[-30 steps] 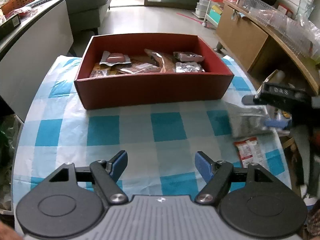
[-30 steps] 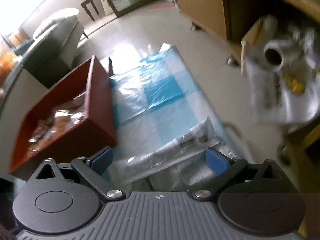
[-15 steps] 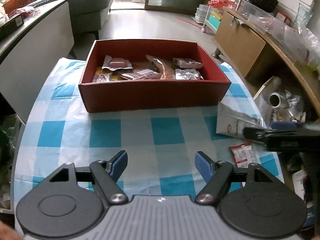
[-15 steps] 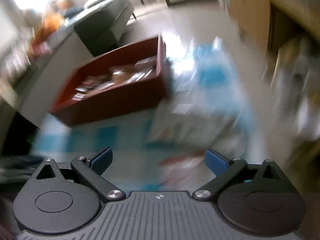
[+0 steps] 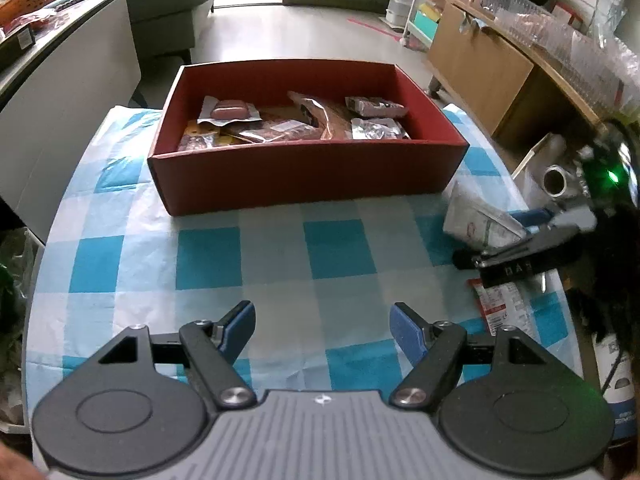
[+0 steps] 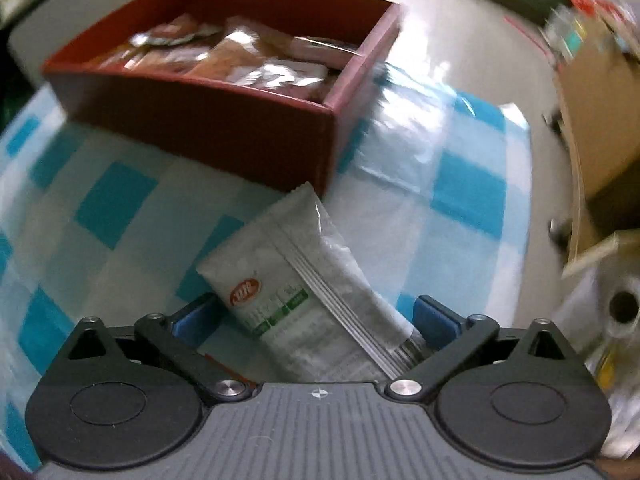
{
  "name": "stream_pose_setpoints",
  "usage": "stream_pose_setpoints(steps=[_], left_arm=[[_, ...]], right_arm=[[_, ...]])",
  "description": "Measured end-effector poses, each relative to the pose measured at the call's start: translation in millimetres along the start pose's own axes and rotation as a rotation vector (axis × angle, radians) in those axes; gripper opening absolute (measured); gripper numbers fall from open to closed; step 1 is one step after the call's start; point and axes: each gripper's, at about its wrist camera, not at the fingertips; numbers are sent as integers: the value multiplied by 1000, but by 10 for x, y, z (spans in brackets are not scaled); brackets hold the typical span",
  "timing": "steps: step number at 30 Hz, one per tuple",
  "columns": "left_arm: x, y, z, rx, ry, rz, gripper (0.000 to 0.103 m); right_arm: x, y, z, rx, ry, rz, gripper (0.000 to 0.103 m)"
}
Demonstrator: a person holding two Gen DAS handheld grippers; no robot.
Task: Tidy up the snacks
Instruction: 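Reach the right tool to the white-green pouch and grasp it, then grasp the red-and-white bar with left while right lifts the white-green pouch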
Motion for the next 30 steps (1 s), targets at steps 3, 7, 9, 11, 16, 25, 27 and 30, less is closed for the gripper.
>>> stream_pose_setpoints(steps=[3, 7, 9, 11, 16, 25, 27, 30], left_arm=[[34, -62, 10, -9, -5, 14, 68], [70, -155, 42, -28, -10, 24, 68], [71, -180, 52, -28, -5, 30, 68], [73, -200, 55, -32, -4, 35, 68], [69, -177, 42, -38, -2, 40, 68], [90, -126, 45, -25, -1, 53, 68], [74, -137, 35, -22, 5, 55, 68], [43, -207, 44, -35, 15, 56, 68]], right_arm=[[60, 16, 222, -92, -30, 18, 103], [208, 77, 481, -222, -70, -28, 103], [209, 89, 522, -230, -80, -18, 103], [180, 106, 506, -234, -79, 23, 103], [86, 206, 401, -248, -88, 118, 103], [90, 53, 296, -310, -79, 143, 102], [130, 86, 311, -302, -80, 152, 91], [248, 70, 357, -318, -97, 125, 59]])
Point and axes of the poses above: each gripper's, at about its wrist camera, not at the fingertips, and x roughly against the way its jaws point, y to its left, z to its underside, and after that the axes turned 2 degrees about -x, right-handed
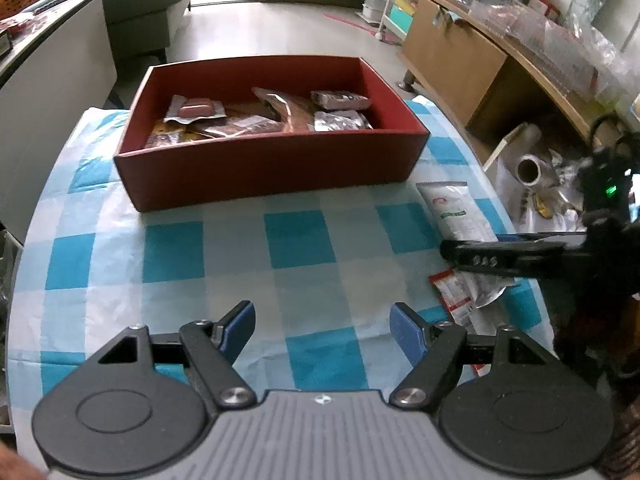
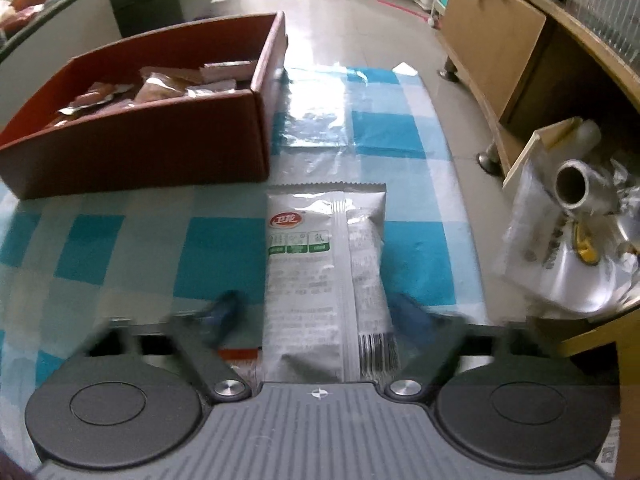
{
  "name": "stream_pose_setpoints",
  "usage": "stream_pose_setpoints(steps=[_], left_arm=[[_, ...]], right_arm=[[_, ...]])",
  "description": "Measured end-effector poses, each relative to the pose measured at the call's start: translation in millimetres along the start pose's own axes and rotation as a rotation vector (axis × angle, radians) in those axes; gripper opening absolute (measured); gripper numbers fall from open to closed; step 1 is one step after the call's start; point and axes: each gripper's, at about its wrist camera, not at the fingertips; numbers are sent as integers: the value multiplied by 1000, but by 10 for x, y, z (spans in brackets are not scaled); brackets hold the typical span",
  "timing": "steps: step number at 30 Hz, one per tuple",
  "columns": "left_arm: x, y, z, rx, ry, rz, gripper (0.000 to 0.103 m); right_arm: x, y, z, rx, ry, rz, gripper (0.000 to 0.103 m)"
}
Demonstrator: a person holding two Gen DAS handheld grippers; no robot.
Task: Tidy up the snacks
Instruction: 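Grasp the red-and-white bar with left while right lifts the white-green pouch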
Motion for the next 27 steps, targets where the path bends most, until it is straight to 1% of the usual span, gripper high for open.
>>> stream_pose_setpoints(steps=[2, 6, 10, 13, 17, 18, 20, 23, 25, 26, 27], left_arm=[[-17, -58, 12, -13, 4, -1, 68], [-41, -181, 27, -37, 12, 8, 68], [-97, -341, 21, -57, 22, 14, 68], [-182, -495, 45, -65, 53, 37, 68], [-339, -738, 89, -59, 100, 55, 68], [-386, -791, 93, -47, 111, 53, 68], [-480, -876, 94, 17, 122, 39, 68], [-598, -1018, 131, 100, 127, 37, 68], [-713, -1128, 176, 166, 146, 27, 68], [-764, -1171, 192, 187, 157, 25, 71], [-783, -1254, 207, 190, 140, 3, 78]], right_arm=[[52, -86, 28, -46, 2, -29, 57], [150, -190, 135, -87, 12, -70, 53], [276, -282, 218, -116, -10, -81, 52], [472, -397, 240, -169, -65, -96, 52], [865, -572, 313, -269, -178, -130, 52], [955, -589, 340, -276, -204, -117, 52], [1088, -623, 417, -294, -240, -111, 52], [1200, -663, 536, -298, -262, -106, 52], [1244, -706, 591, -304, -273, -104, 52], [1253, -751, 603, -313, -277, -107, 52], [1252, -782, 622, -320, -279, -108, 52]])
Point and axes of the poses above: each gripper's, at about its wrist camera, not at the fingertips, and x roughly against the way its jaws point, y to its left, z to its underside, and after that the axes turned 2 degrees about -x, right-handed
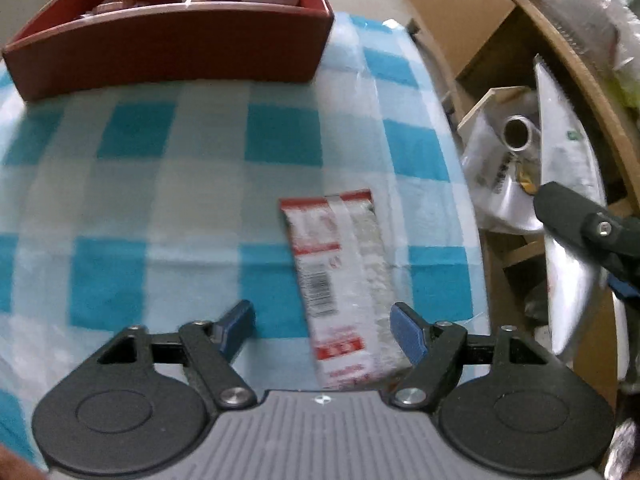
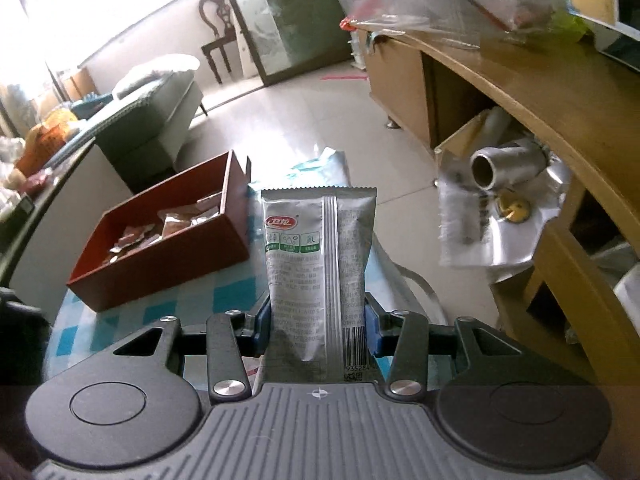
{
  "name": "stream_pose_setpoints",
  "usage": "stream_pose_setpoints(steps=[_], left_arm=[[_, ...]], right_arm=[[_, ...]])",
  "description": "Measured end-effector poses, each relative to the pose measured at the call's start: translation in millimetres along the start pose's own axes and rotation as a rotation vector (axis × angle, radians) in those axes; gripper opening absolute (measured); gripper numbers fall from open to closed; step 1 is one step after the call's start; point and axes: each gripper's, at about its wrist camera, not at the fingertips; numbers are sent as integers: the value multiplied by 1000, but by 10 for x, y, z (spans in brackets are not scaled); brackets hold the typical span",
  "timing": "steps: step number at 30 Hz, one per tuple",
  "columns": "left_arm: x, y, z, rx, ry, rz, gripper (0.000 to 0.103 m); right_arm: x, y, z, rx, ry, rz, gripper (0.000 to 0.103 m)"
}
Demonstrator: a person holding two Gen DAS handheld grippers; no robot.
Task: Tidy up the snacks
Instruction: 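Grasp the red-and-white bar with left while right lifts the white-green pouch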
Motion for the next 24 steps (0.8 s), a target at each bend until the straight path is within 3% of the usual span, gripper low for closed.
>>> stream_pose_setpoints(steps=[5, 7, 10, 12, 19, 24], left_arm=[[-118, -320, 69, -56, -45, -129, 80], [-115, -373, 133, -105, -58, -169, 75], [-43, -368, 260, -204, -79, -197, 54], [29, -245, 284, -204, -60, -203, 52], [362, 646, 354, -194, -53, -358, 49], [520, 1233, 325, -120, -49, -364, 50]], right_arm=[[-13, -86, -5, -6, -8, 1, 53], [-23, -131, 8, -17, -1, -6, 52], [-42, -169, 45, -21, 18, -13, 52], [-40, -135, 69, -8, 28, -18, 52], [-82, 179, 253, 54, 112, -52, 52], [-272, 579, 448, 153, 220, -56, 53]])
Point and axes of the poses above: each gripper's, at about its wrist camera, not at the fingertips, and x roughly against the way its jaws point, y to its left, z to its underside, and after that the axes turned 2 degrees about -x, right-handed
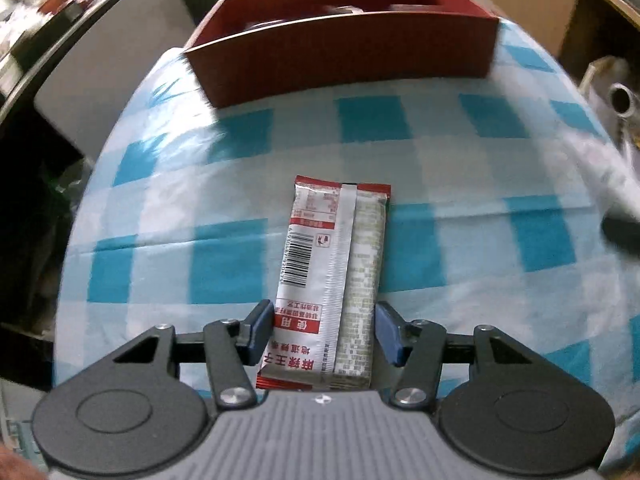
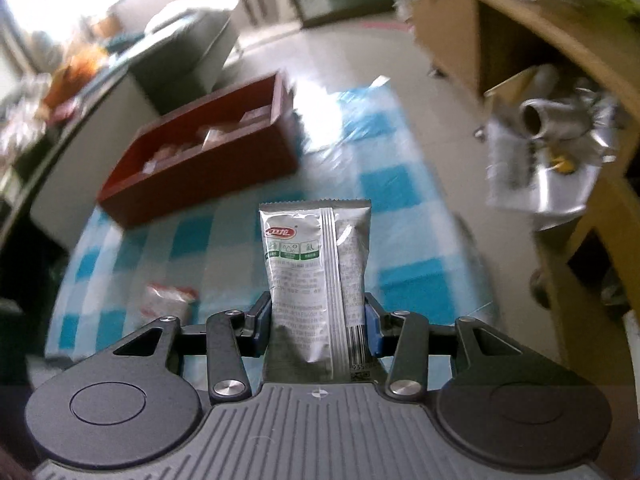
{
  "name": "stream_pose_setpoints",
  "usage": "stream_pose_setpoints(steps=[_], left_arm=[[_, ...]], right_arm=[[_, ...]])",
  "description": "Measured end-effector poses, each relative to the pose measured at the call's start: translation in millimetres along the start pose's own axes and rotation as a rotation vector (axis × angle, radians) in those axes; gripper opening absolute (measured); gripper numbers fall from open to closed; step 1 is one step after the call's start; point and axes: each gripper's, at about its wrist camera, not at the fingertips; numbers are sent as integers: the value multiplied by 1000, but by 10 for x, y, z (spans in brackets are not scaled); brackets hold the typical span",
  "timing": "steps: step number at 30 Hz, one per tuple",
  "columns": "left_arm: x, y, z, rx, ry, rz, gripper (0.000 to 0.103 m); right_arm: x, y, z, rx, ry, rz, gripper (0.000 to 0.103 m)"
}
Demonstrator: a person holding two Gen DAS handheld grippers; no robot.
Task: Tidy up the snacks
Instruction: 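Grasp the red-and-white bar with left while right lifts the white-green pouch, then carry the red-and-white bar with left while right carries the pouch over the red box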
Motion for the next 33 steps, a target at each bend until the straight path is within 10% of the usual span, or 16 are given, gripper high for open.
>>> stream_pose_setpoints(steps=[10, 14, 28, 33], left_arm=[[-120, 225, -30, 31, -17, 120, 63], [-112, 305, -28, 41, -18, 136, 66], [-275, 361, -146, 48, -46, 101, 93], [-186, 306, -132, 20, -63, 124, 58]], right_arm=[[-498, 666, 188, 186, 146, 65, 53], [-511, 686, 144, 190, 122, 96, 73], [-773, 744, 115, 236, 153, 147, 87], [-718, 759, 131, 256, 146, 151, 70]])
Point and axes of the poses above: each gripper's, at about its wrist camera, not at the fingertips, and x roughly against the way its jaws point, y to its left, z to its underside, and after that the axes turned 2 degrees about -x, right-handed
